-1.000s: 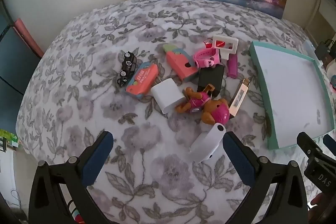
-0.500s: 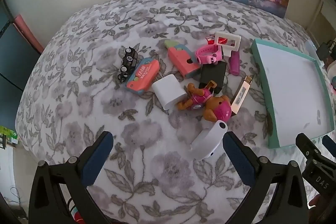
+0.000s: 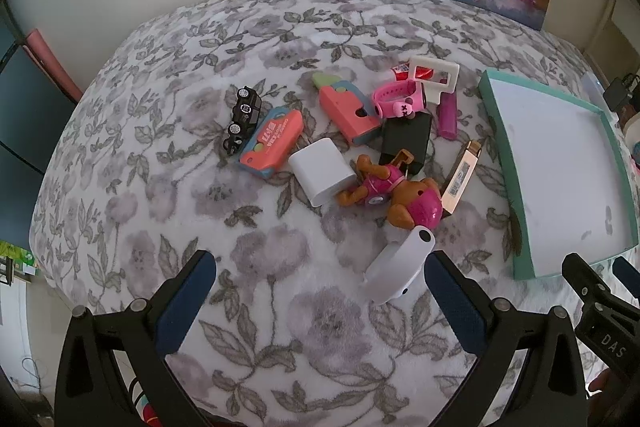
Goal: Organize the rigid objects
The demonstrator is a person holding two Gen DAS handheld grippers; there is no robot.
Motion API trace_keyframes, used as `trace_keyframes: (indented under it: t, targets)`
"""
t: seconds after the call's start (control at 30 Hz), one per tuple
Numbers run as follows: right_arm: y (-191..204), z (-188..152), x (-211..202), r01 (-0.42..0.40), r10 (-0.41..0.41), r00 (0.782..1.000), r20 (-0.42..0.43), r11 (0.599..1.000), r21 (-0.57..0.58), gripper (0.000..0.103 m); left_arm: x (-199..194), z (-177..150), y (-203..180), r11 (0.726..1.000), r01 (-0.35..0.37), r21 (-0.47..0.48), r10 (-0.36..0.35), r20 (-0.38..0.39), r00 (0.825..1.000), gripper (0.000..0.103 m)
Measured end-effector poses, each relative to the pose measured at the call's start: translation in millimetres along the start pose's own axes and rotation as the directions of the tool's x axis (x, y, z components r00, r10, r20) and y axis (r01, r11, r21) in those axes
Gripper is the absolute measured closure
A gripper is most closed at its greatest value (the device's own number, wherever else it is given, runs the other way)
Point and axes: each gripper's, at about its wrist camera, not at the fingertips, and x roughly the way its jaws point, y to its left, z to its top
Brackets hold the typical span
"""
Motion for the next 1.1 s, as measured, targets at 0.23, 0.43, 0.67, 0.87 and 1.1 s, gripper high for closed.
trace_keyframes:
  t: [0.23,0.43,0.67,0.87,1.1]
  targets:
    - [-1.5,-0.5,1.6,-0.001,0.001,1.000,-0.004,1.000,0.005,0.000,1.8,-0.9,-0.7,1.000,-0.004,0.010,0.004,-0.002,1.000,0.000]
    - [-2.9,-0.2,1.7,0.004,-0.004,1.000,-0.001,1.000,0.010,0.000,2.4,-1.6,-1.1,1.000,-0.007,0.014,0.007,-0.004,1.000,0.000]
    - [-3.2,-0.1,1.8,0.004,-0.004,1.000,-0.001,1.000,0.009,0.000,2.7,-1.9,-1.3,1.000,-0.007,0.015,0.007,-0.004,1.000,0.000]
    - [-3.6,0.0,2.1,0.004,-0.004,1.000,-0.001,1.000,0.009,0.000,2.7,-2.1,-1.4,1.000,-0.007,0.015,0.007,-0.004,1.000,0.000]
    - [-4.1,-1.0,3.2,0.004,-0.004,1.000,-0.003,1.000,0.007,0.000,3.2,-3.1,-2.9,1.000,-0.003,0.024,0.003,-0.001,1.000,0.000]
